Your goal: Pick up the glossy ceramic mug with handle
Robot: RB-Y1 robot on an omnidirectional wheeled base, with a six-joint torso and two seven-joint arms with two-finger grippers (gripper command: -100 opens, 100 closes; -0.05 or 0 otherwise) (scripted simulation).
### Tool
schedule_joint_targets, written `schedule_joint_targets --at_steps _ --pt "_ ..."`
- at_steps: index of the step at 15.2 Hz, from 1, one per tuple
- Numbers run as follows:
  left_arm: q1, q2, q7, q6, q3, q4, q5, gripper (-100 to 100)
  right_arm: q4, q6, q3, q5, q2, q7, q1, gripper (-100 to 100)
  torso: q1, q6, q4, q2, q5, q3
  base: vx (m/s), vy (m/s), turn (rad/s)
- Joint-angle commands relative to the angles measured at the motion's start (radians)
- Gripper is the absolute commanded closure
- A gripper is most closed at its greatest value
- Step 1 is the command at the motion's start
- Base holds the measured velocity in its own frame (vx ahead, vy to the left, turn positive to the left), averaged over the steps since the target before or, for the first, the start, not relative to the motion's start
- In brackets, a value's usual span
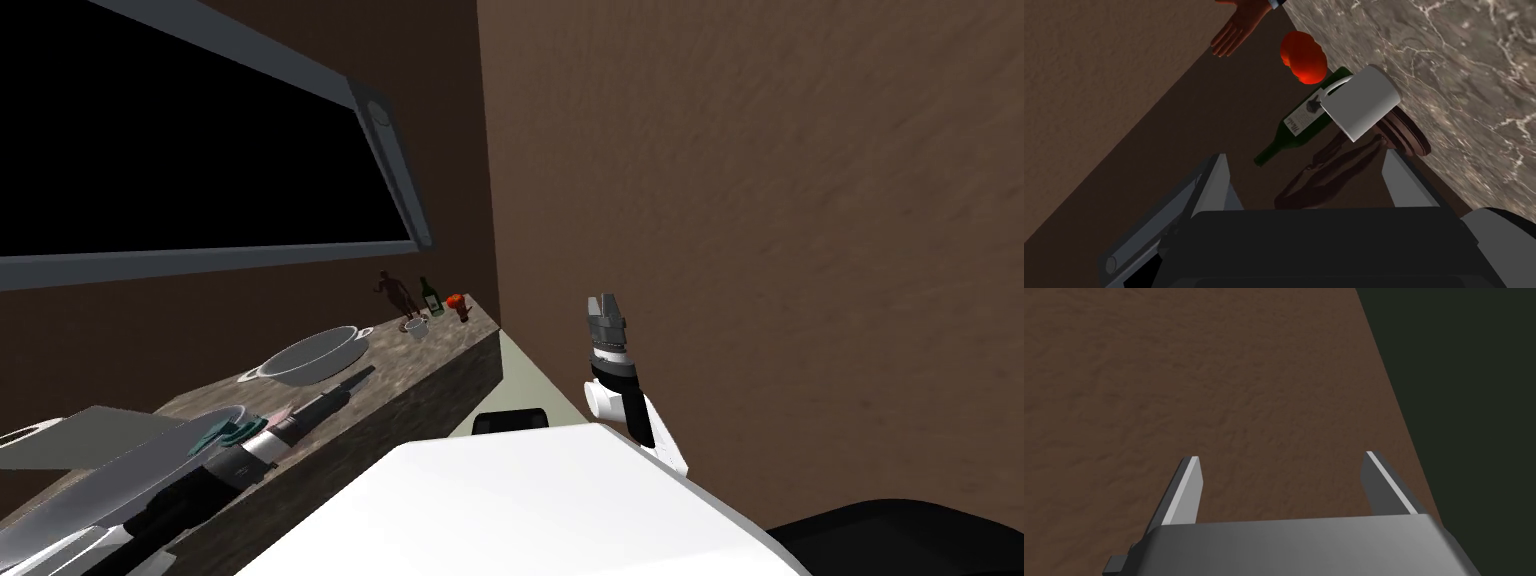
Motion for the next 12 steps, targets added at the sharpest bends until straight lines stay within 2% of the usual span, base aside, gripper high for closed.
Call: schedule_joint_targets --at_steps 1,3,4,5,6,7,9,10,12 --pt "0.02 0.05 0.05 -0.018 0.014 0.05 -0.037 -100 0.0 0.0 0.0 0.0 0.0 0.0 0.0 0 0.0 0.0 0.0 0.0 0.0 0.0 0.04 -0.067 -0.375" --pt "0.02 0.063 0.064 -0.018 0.014 0.084 -0.037 -100 0.0 0.0 0.0 0.0 0.0 0.0 0.0 0 -0.001 0.0 0.0 -0.001 0.0 -0.001 0.036 -0.056 -0.171" --pt "0.034 0.105 0.104 -0.031 0.022 0.115 -0.065 -100 0.0 0.0 0.0 0.0 0.0 0.0 0.0 0 0.0 -0.001 0.0 -0.001 0.0 0.0 0.033 -0.053 -0.171" --pt "0.034 0.107 0.108 -0.031 0.022 0.142 -0.065 -100 0.0 0.0 0.0 0.0 0.0 0.0 0.0 0 0.0 0.0 0.0 -0.001 0.0 0.0 0.038 -0.051 -0.234" --pt "0.034 0.107 0.108 -0.031 0.022 0.142 -0.065 -100 0.0 0.0 0.0 0.0 0.0 0.0 0.0 0 0.0 0.0 0.0 -0.001 0.0 0.0 0.027 -0.031 -0.099" --pt "0.047 0.148 0.152 -0.045 0.029 0.18 -0.094 -100 0.0 0.0 0.0 0.0 0.0 0.0 0.0 0 0.001 -0.001 0.0 0.0 0.0 0.0 0.037 -0.04 -0.172" --pt "0.047 0.148 0.152 -0.045 0.029 0.199 -0.094 -100 0.0 0.0 0.0 0.0 0.0 0.0 0.0 0 0.001 0.0 0.0 -0.001 0.0 0.0 0.038 -0.028 -0.204" --pt "0.059 0.188 0.194 -0.058 0.035 0.224 -0.124 -100 0.0 0.0 0.0 0.0 0.0 0.0 0.0 0 0.002 -0.001 0.0 0.0 0.0 0.0 0.041 -0.025 -0.218" --pt "0.059 0.188 0.196 -0.058 0.035 0.256 -0.124 -100 0.0 0.0 0.0 0.0 0.0 0.0 0.0 0 0.002 0.0 0.0 -0.001 0.0 -0.001 0.045 -0.021 -0.166"
